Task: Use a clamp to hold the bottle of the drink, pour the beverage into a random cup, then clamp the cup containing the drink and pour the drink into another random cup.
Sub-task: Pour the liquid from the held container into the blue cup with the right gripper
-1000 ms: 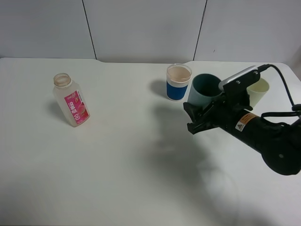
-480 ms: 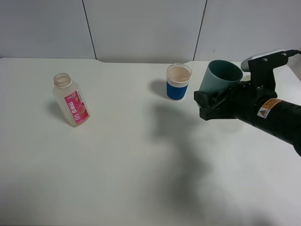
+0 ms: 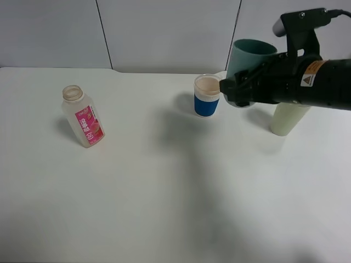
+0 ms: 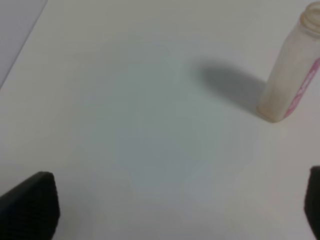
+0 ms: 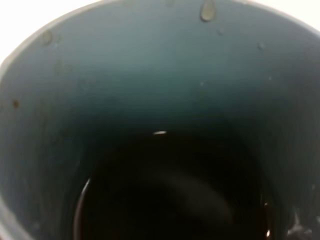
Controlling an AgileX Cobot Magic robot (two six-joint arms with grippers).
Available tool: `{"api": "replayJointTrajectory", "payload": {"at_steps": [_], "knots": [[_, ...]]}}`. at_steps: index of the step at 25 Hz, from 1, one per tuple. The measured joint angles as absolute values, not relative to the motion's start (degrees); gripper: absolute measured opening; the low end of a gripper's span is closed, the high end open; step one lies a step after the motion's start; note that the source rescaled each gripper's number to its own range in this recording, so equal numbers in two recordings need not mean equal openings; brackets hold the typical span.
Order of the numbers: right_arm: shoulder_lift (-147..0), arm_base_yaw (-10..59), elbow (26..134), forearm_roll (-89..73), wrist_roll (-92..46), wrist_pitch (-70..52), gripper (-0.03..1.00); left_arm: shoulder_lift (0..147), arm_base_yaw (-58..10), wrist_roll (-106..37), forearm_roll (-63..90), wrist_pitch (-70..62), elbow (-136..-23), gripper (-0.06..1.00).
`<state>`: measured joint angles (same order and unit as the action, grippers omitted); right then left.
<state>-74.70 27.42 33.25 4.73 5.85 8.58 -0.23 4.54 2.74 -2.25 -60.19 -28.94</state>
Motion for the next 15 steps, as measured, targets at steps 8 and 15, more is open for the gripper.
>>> {"api": "replayJointTrajectory", "payload": {"at_steps": [8, 15], "knots": [[-75.8, 27.4, 38.1, 24.1, 26.4, 7.8, 0.00, -0.2, 4.5, 2.7, -2.3, -60.2, -28.9, 1.00], [-83.5, 27.7, 41.4, 33.0, 37.7, 8.2, 0.00, -0.2, 4.5, 2.7, -2.3, -60.2, -28.9, 1.00]]}}
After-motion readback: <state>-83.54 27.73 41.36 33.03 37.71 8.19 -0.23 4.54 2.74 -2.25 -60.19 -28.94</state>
